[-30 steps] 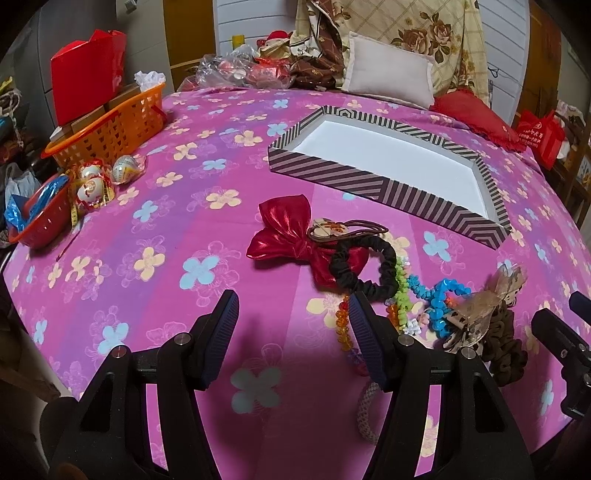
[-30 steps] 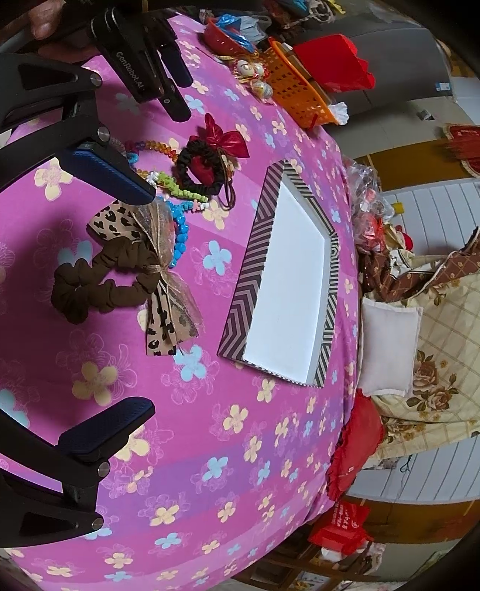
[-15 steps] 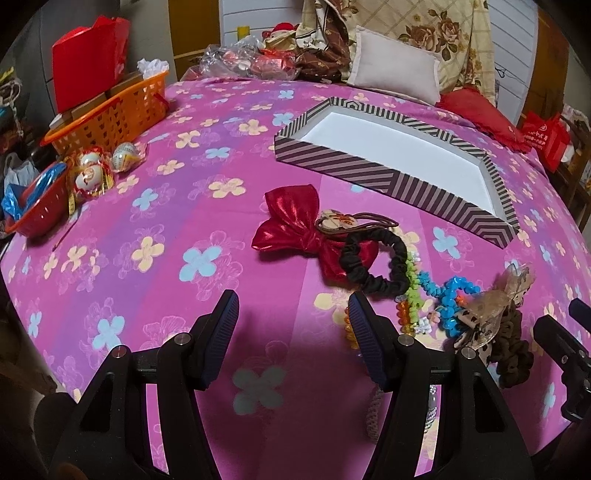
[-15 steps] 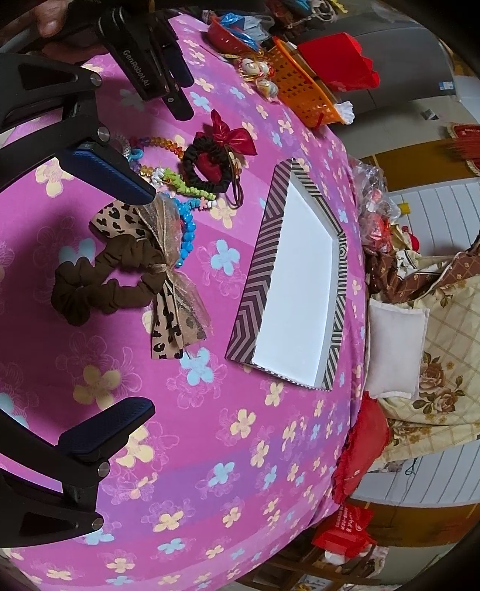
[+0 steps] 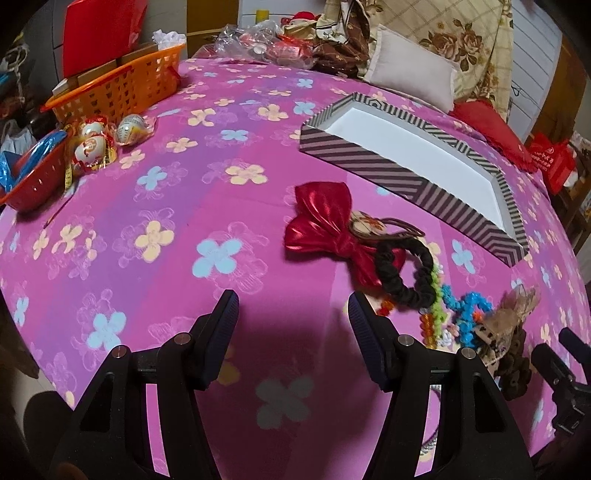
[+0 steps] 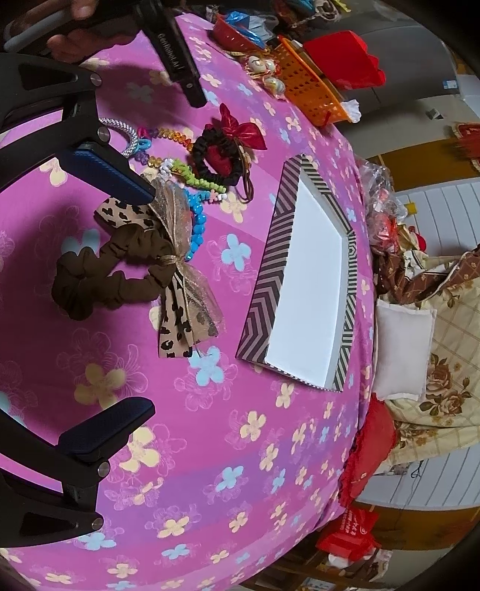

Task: Organize jewelry
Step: 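Move both tools toward the jewelry pile beside the white tray, then grasp the leopard-print bow scrunchie with the right tool while the left tool reaches the black scrunchie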

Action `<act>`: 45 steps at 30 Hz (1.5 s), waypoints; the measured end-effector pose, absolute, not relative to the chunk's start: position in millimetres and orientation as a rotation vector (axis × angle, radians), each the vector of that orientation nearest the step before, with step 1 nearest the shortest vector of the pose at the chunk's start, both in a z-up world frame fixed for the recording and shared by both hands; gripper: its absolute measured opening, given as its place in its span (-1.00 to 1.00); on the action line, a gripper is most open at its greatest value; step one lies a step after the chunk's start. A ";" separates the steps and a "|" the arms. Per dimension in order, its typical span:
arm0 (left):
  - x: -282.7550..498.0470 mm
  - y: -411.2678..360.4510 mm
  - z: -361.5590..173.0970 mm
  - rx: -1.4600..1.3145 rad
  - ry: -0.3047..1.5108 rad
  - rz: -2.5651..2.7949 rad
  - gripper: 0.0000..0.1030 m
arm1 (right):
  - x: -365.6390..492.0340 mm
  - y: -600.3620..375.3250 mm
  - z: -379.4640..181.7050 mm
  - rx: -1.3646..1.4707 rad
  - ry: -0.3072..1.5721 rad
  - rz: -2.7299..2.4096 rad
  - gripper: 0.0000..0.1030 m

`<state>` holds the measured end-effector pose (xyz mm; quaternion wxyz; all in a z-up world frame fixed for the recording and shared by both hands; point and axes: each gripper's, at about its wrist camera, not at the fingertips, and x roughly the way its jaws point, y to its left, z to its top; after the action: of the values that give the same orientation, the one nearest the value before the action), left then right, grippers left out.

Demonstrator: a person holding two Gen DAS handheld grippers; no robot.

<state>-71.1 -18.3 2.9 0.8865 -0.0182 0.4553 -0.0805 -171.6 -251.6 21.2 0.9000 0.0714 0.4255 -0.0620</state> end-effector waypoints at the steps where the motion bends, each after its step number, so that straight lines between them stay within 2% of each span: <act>1: -68.3 -16.5 3.3 -0.040 0.948 -0.167 0.20 | -171.1 -251.9 20.6 0.148 0.882 -0.128 1.00; 14: -38.6 -13.3 13.9 -0.083 0.963 -0.174 0.20 | -165.9 -258.9 13.6 0.154 0.900 -0.135 1.00; 27: -1.2 -60.0 36.3 -0.072 1.043 -0.274 0.20 | -165.7 -263.2 13.0 0.170 0.898 -0.132 1.00; 36: 21.6 -93.9 14.8 -0.015 1.172 -0.313 0.19 | -166.4 -269.7 13.0 0.175 0.898 -0.141 1.00; 45: 34.3 -80.5 0.7 -0.005 1.204 -0.248 0.19 | -163.7 -276.5 10.5 0.205 0.901 -0.145 1.00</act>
<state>34.3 -80.5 0.7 0.8170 -0.0023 0.5647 -0.1164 -163.7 -276.5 10.5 0.8926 0.0987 0.4343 -0.0699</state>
